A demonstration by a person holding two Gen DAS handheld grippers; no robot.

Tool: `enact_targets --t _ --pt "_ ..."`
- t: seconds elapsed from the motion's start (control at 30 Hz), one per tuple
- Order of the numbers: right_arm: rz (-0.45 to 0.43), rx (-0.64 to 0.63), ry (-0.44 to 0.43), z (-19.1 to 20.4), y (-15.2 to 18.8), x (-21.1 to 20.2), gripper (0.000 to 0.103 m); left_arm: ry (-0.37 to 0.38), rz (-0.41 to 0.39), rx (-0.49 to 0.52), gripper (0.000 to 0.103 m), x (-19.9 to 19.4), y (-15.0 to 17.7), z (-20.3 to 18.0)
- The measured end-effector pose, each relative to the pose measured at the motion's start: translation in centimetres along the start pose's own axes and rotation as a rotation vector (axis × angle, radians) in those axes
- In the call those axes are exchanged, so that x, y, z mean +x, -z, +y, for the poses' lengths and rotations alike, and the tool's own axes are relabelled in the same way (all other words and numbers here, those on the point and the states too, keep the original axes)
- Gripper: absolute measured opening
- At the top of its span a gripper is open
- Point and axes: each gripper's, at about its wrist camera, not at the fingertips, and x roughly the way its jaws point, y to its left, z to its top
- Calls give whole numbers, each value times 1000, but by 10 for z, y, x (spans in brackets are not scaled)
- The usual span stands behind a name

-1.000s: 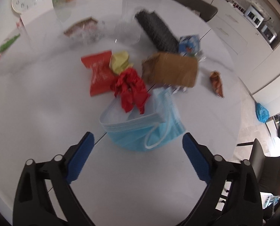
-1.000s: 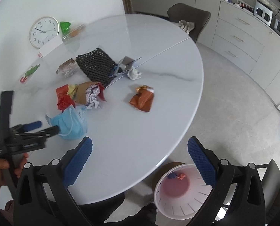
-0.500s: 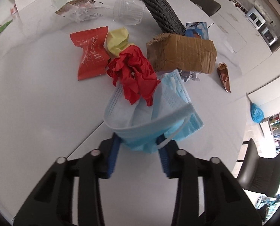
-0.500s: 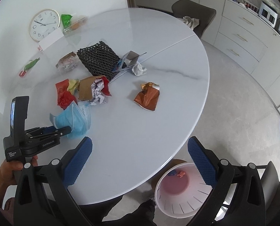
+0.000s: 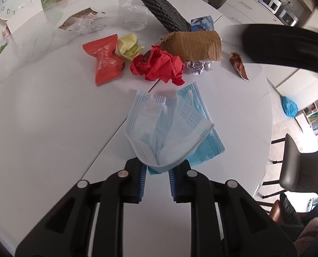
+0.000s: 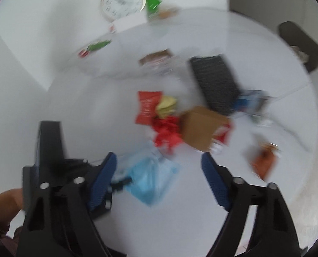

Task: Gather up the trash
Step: 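Grasp the blue face mask with the left tool, then grasp the red tissue with the right tool while the left tool holds the mask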

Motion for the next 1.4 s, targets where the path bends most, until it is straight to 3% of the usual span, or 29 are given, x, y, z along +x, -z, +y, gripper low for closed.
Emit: enact_targets --t 0.07,0.13,0.33,0.57,0.73,0.83,1.03,1.13,1.23,1.4 --pt "26 -2 -3 6 -9 27 64 3 -2 -42 18 -6 5 15" --pt "52 6 48 9 -12 44 59 -14 -17 -64 18 -15 12 31" --pt "86 37 135 2 -18 80 55 -34 -55 -123 18 -44 26 72" --pt "114 64 176 -6 -34 110 50 -73 -80 -133 18 -65 29 102" --pt "113 51 181 -3 -41 119 28 -97 -101 -144 18 -73 21 112" --pt "104 66 149 -3 -41 115 22 -107 -116 -146 18 -80 16 112" --pt "13 136 47 -4 -25 60 22 -109 -156 -87 18 -103 7 84" --pt "-63 187 33 -10 3 1 22 -61 -174 -15 18 -115 -3 52" --pt "-110 264 76 -29 36 -47 22 -4 -182 91 18 -118 -15 13" --pt "-129 471 266 -88 135 -127 22 133 -163 320 18 -108 -26 -82"
